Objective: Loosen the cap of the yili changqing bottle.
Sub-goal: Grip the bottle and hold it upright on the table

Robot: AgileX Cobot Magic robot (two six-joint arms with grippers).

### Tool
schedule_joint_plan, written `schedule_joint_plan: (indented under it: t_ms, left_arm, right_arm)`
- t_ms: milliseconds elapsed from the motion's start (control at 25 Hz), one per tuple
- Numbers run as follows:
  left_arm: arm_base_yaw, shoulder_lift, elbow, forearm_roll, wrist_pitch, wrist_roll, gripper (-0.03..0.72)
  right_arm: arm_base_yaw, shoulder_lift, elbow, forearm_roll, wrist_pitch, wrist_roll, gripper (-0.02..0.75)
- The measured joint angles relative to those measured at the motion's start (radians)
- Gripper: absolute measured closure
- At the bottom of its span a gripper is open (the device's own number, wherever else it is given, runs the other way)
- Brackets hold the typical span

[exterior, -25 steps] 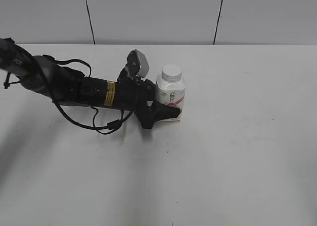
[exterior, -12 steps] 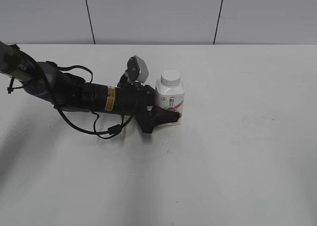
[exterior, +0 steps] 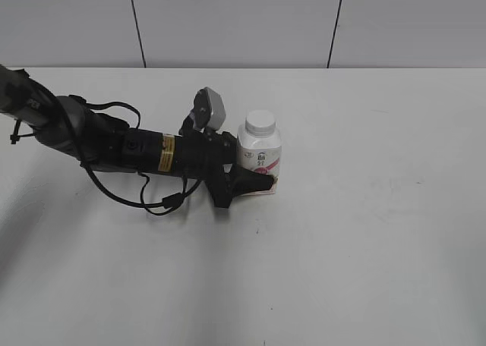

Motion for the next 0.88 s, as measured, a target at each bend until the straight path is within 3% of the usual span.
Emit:
schedule_joint_plan:
  t_ms: [880]
  left_arm:
    - [0.003, 0.002, 0.0, 0.047, -0.024, 0.018, 0.27]
  right_arm:
    - [0.0, 0.087, -0.025, -0.009, -0.041, 0.066, 0.172]
